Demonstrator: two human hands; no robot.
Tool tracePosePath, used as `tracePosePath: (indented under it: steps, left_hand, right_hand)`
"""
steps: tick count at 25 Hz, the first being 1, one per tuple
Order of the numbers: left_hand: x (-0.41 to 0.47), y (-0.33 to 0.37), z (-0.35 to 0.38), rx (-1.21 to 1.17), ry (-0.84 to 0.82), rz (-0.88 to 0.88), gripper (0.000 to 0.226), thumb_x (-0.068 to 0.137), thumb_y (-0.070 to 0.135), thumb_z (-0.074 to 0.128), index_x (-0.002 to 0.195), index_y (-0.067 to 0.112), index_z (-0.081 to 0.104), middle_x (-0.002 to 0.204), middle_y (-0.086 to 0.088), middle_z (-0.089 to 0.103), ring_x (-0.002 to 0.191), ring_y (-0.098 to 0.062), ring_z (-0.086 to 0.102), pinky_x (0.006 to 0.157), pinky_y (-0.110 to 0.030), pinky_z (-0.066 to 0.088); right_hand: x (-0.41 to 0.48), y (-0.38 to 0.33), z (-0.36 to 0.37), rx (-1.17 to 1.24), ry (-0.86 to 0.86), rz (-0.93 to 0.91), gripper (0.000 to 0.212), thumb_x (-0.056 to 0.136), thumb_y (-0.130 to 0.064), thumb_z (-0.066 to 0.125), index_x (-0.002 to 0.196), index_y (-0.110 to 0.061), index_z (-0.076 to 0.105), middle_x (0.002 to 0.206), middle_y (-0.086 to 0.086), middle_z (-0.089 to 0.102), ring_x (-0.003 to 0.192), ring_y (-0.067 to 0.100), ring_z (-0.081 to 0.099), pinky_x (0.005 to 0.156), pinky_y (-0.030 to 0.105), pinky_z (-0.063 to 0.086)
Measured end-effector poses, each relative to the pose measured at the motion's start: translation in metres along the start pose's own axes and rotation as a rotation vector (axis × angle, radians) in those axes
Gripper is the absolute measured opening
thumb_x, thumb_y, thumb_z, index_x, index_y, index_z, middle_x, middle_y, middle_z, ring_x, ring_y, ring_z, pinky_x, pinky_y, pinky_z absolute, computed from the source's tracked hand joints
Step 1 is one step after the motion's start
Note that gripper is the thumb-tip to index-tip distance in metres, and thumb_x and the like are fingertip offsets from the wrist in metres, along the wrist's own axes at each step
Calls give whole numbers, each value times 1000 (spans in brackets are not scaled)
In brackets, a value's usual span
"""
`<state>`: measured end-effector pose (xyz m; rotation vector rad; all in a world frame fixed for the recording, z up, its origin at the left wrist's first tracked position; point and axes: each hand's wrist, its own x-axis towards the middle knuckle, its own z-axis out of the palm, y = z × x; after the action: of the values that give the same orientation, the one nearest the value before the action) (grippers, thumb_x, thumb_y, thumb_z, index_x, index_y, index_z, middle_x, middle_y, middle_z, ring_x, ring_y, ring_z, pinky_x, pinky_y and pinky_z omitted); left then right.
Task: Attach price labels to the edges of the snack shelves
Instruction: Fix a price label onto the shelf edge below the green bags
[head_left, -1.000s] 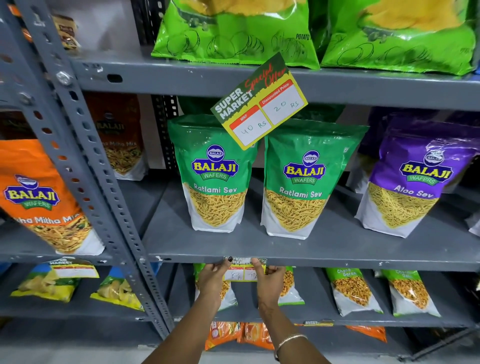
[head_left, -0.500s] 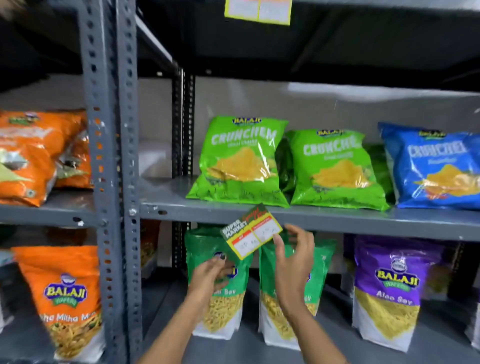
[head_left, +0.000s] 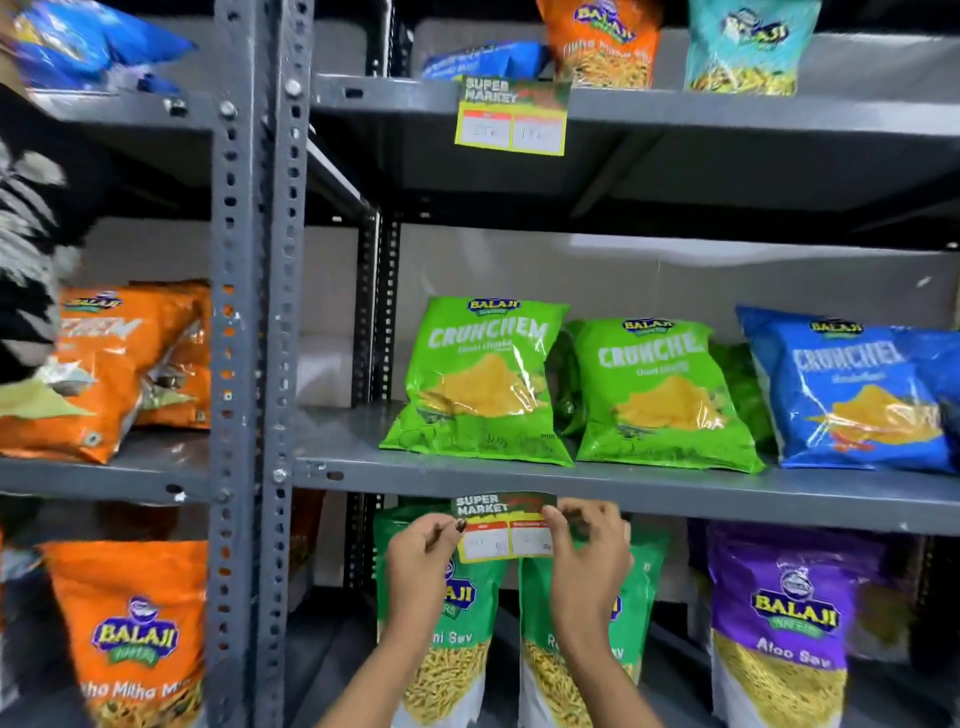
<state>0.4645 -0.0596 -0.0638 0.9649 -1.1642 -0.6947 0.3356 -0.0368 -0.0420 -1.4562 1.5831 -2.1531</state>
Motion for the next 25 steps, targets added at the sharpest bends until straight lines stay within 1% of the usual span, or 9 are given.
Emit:
tracePosePath:
  steps: [1, 2, 5, 7, 11, 16, 21, 23, 25]
  left_hand:
    - [3, 3, 2, 23, 16, 36, 23, 86, 2, 53, 66, 9, 64, 64, -7, 60, 61, -16, 47, 57, -28, 35]
    - [7, 7, 2, 28, 43, 46, 19, 85, 3, 54, 71, 5, 66, 68, -8, 63, 63, -16, 51, 57, -27, 38]
    - [11, 16, 13, 40, 59, 33, 16, 86, 5, 54, 78, 5, 67, 75, -7, 67, 70, -16, 55, 60, -23, 42]
    - [10, 17, 15, 26, 59, 5, 17, 87, 4, 53, 77, 6, 67, 73, -5, 66, 70, -16, 55, 60, -23, 42]
    - [11, 18, 16, -5, 89, -18, 19, 87, 5, 53, 72, 8, 65, 69, -3, 65, 68, -15, 55, 60, -24, 43]
    - [11, 19, 18, -79, 129, -49, 14, 86, 7, 56, 76, 9, 67, 72, -3, 66, 69, -14, 56, 57, -18, 44]
    - [13, 17, 24, -257, 171, -221, 8, 83, 9, 61, 77, 7, 66, 78, -13, 66, 76, -21, 55, 71, -34, 46]
    - [11, 17, 25, -315, 150, -286, 10, 82, 11, 63, 73, 8, 62, 74, -8, 63, 75, -20, 53, 69, -33, 44]
    - [13, 18, 27, -356, 106, -335, 17, 81, 19, 65, 67, 13, 58, 75, -6, 62, 76, -20, 53, 70, -33, 41]
  right_hand:
    - [0, 3, -1, 31, 25, 30, 9, 75, -19, 70, 72, -25, 63, 84, 7, 60, 88, 30, 54, 88, 55, 42]
    - [2, 2, 0, 38, 37, 48, 11, 74, -20, 70, 71, -26, 62, 85, 7, 59, 88, 30, 54, 88, 53, 41]
    - [18, -5, -3, 10, 42, 85, 8, 76, -23, 69, 71, -21, 63, 89, 4, 58, 93, 25, 51, 82, 31, 22]
    - [21, -6, -2, -37, 33, 77, 9, 76, -26, 69, 74, -18, 66, 90, 4, 57, 94, 23, 49, 81, 30, 19]
    - [23, -8, 3, -96, 43, 90, 11, 76, -27, 69, 76, -16, 67, 86, 3, 52, 93, 23, 45, 82, 33, 24]
    - [21, -6, 6, -148, 64, 69, 12, 78, -26, 67, 77, -14, 66, 85, 1, 47, 91, 24, 44, 80, 33, 26]
    - [18, -8, 7, -64, 112, 20, 17, 74, -22, 71, 80, -13, 58, 84, 1, 48, 84, 21, 42, 80, 45, 42]
    - [13, -7, 7, 115, 206, 135, 36, 69, -21, 76, 87, -12, 46, 89, 5, 48, 85, 26, 45, 77, 45, 42]
    - [11, -6, 10, 334, 177, 404, 50, 67, -25, 78, 97, -9, 42, 93, 8, 48, 85, 27, 49, 74, 40, 40]
